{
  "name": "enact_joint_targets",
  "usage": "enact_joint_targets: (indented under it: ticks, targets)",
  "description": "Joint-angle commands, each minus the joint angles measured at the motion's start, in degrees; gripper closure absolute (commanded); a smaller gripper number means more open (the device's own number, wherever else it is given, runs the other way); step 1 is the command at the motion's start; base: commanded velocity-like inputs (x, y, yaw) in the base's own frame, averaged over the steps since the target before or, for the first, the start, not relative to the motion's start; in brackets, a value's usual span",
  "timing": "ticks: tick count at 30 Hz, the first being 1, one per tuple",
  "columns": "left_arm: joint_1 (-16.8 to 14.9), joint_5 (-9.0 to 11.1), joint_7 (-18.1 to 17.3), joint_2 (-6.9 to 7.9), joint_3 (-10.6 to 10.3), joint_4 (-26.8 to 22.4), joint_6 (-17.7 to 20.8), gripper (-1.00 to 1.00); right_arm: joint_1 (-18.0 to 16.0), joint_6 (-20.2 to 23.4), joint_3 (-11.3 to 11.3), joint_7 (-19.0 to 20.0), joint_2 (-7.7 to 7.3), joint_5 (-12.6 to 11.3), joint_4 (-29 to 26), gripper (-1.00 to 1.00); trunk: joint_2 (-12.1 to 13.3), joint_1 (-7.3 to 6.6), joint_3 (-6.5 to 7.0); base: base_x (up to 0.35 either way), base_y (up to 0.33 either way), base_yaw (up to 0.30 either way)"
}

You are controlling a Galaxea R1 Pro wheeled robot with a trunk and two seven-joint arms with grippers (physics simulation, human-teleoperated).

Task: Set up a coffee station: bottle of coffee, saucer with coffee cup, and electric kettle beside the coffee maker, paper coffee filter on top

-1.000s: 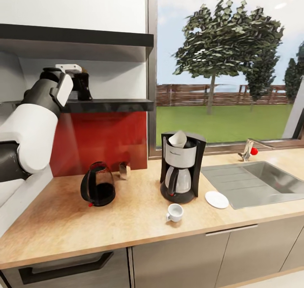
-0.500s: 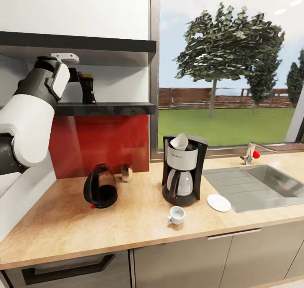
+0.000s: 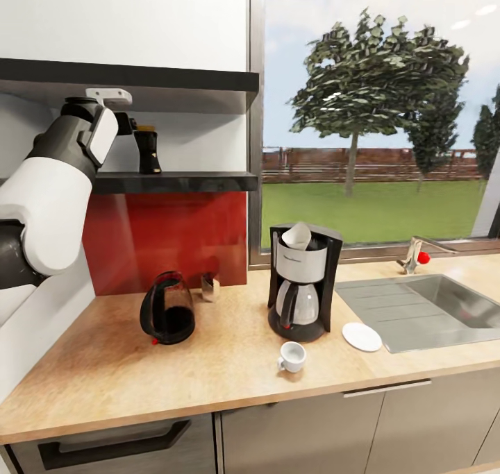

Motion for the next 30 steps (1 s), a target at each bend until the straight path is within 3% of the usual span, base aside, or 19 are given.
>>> enact_joint_targets:
  ticks: [1,9,16,24,30]
  targets:
    - [0.0,-0.2,0.0,-0.04,0.1,-0.1,0.3,-1.00,0.2,0.0,0.1,0.1,0.00,0.1,0.1,-1.00,0.0,0.02,-0.02,0.000,0.000,0.000]
    - [0.0,-0.1,0.0,-0.12,0.1,0.0,0.3,-1.00,0.7,0.0,0.1,0.0,-0.08,0.1,-0.1,-1.00,0.0,0.02,-0.02,0.029,0.000,0.000]
    - [0.1,-0.1,0.0,-0.18,0.1,1.3,0.1,-1.00,0.7,0.0,0.1,0.0,-0.08,0.1,-0.1,-1.00,0.0,0.02,-0.02,0.299,0.000,0.000]
    - [0.1,-0.1,0.0,-0.18,0.1,4.2,-3.5,-1.00,0.7,0.0,0.1,0.0,-0.08,0.1,0.0,-1.00,0.0,0.02,-0.02,0.286,0.000,0.000]
    - [0.1,-0.1,0.0,-0.18,0.1,4.7,-3.8,-1.00,0.7,0.0,0.1,-0.1,-0.08,0.1,-0.1,-1.00,0.0,0.02,-0.02,0.066,0.000,0.000]
